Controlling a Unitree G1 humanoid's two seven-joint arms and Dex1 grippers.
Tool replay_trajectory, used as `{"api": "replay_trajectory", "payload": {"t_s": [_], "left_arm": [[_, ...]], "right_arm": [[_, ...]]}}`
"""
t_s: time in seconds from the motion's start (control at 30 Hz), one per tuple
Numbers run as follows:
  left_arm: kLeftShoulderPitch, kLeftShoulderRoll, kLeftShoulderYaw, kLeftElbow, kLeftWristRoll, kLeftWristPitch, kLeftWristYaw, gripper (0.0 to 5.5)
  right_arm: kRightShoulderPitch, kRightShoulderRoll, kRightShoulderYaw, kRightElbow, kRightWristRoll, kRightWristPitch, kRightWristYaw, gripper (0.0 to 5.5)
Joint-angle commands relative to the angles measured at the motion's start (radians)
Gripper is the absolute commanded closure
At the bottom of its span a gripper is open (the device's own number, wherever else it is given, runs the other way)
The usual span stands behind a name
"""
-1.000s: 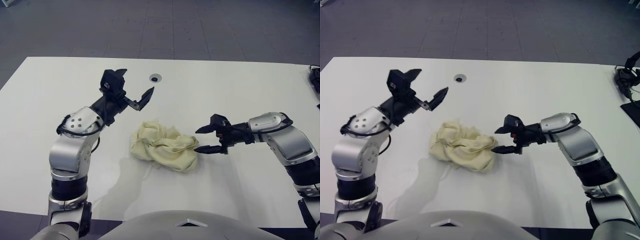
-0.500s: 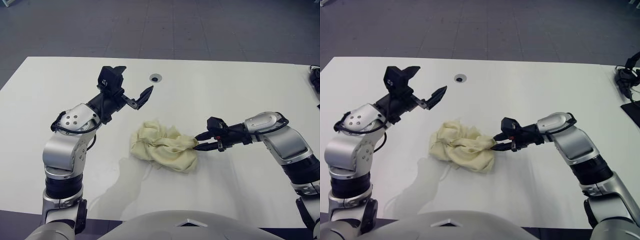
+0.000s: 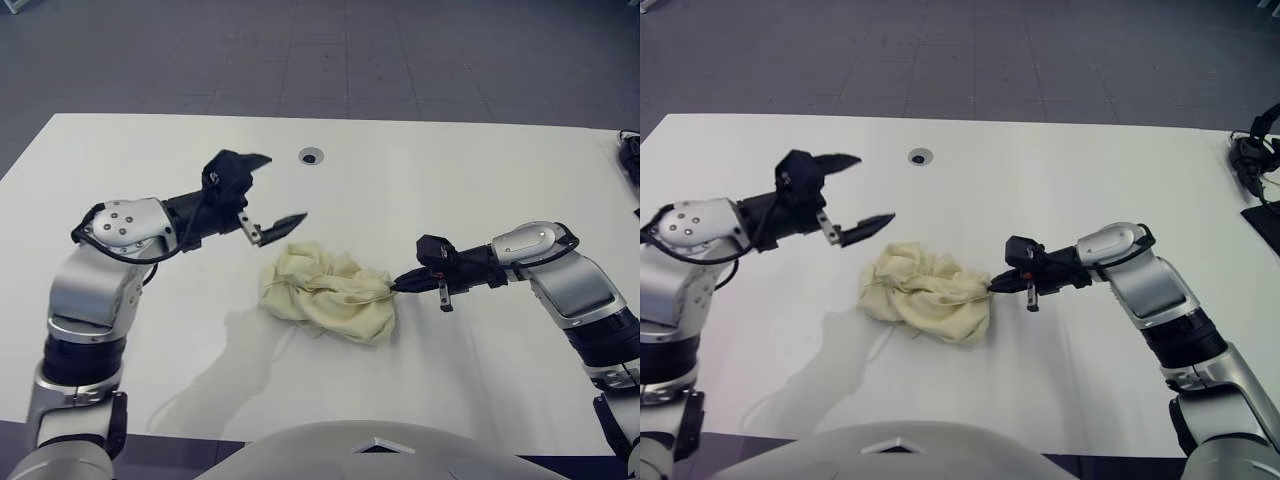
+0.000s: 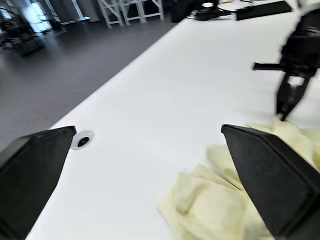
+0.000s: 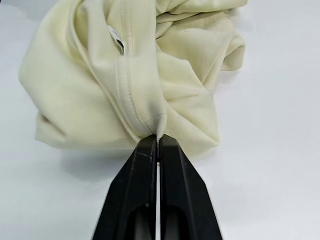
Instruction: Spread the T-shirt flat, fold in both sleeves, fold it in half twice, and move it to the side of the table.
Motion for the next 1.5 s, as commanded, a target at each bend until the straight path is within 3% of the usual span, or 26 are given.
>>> {"api": "replay_trajectory", "payload": {"t_s": [0.03,0.2,0.47,1.17,1.37,1.5], "left_arm": [[-0.011,0.107,-0.076,0.065,0.028,-0.060,-0.154,0.10],[-0.055,0.061,-0.204,0.122,0.113,-0.136,-0.179,0.10],[-0.054,0.051,-0.344,0.163,0.237,-0.248,-0.219,1.52],[-0.089,0.039,-0.375,0.241,0.286,-0.292,-0.289,5.38],[-0.145,0.005,-0.343,0.275,0.260,-0.276,-0.289,5.49],[-0.310,-0.047,-0.295,0.441,0.280,-0.294,-0.236,5.49]], "right_arm": [[-0.006,0.006,-0.013,0.000,-0.003,-0.003,-0.017,5.48],[-0.006,0.025,-0.022,0.005,-0.008,-0.012,-0.051,5.48],[-0.025,0.027,-0.026,0.020,-0.010,-0.020,-0.054,5.50],[-0.041,0.024,-0.025,0.032,-0.010,-0.019,-0.033,5.50],[-0.080,0.016,-0.039,0.055,0.000,-0.019,-0.012,5.50],[-0.195,0.027,-0.098,0.156,0.008,-0.022,-0.019,5.50]]}}
